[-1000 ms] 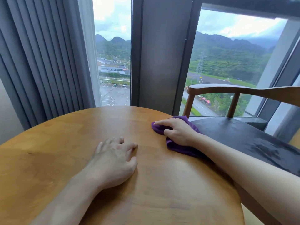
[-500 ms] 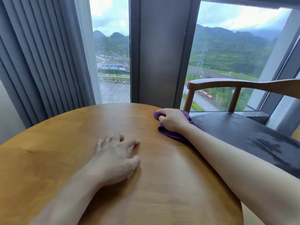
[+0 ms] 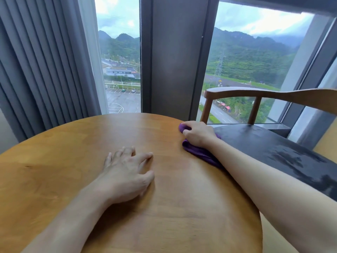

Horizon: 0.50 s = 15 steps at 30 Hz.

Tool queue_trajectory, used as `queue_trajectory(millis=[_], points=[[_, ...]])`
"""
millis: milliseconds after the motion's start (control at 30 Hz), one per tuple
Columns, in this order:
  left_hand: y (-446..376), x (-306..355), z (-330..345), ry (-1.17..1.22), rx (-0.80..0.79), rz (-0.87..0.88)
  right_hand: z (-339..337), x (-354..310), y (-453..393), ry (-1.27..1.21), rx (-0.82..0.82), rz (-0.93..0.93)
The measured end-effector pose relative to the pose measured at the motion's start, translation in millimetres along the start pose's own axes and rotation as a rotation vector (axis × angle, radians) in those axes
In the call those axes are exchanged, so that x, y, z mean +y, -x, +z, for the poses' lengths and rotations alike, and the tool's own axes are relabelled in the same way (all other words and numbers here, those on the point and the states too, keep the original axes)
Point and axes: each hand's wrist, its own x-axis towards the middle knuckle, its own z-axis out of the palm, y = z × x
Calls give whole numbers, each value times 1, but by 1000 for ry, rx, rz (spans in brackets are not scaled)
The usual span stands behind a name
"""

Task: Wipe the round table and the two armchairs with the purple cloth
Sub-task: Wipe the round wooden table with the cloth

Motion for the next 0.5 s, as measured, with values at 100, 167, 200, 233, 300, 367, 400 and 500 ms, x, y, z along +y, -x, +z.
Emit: queue_trajectory(millis=[100,167,200,233,300,367,400,500], points=[[0,-3,1,6,-16,7,9,-12,-2,30,10,-56],[0,-4,2,4,-15,10,10,-10,14,34,11,-159],[-1,-4,3,3,-12,12,10,-6,25,16,8,-210],[-1,-4,3,1,-10,15,9,0,36,-14,5,-250],[-1,-4,3,-1,-13,20,4,16,52,-84,-4,-283],[-1,-3,2,-9,-18,26,-4,32,48,-83,27,-230],[-2,-3,1,-16,-20,28,-7,35,40,-77,58,-161],[-3,-1,1,-21,-33,23,-7,22,9,-67,73,25]])
